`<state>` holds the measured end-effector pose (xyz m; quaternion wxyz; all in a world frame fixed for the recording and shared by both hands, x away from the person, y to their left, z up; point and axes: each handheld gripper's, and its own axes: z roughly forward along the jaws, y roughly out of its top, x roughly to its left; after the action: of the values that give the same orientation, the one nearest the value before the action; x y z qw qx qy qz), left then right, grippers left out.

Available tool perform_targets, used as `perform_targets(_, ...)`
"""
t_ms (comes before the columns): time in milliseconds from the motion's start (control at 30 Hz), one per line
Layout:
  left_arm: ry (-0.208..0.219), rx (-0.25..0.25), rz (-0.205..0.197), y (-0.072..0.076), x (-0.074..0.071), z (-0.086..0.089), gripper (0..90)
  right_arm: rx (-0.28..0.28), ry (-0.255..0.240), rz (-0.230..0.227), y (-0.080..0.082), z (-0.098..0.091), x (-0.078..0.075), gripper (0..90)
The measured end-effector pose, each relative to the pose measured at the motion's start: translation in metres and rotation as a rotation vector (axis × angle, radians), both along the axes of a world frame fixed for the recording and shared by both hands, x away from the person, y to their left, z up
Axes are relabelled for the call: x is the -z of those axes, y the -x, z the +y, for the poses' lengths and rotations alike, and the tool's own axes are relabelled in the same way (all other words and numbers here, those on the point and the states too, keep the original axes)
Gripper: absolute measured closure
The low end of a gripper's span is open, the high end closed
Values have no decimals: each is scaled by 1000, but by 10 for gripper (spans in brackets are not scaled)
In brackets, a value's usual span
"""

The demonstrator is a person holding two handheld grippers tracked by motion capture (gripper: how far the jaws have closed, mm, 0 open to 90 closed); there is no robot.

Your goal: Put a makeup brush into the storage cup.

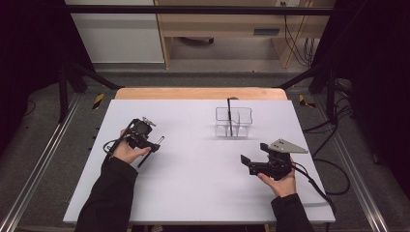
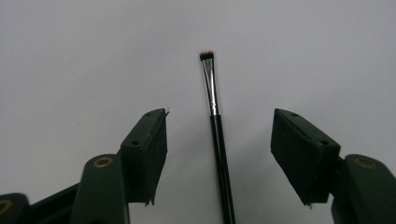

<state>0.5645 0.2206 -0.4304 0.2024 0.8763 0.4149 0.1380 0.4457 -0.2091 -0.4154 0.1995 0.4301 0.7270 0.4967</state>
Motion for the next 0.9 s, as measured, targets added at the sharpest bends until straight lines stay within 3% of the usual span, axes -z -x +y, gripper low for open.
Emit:
perform_targets(433,-25,1,75,-4,16,3,545,-1,-3,1,0,0,0,109)
perform_targets(900,-22,23,99,-4,18,-1,694,-6,-2,6,0,1,1,109)
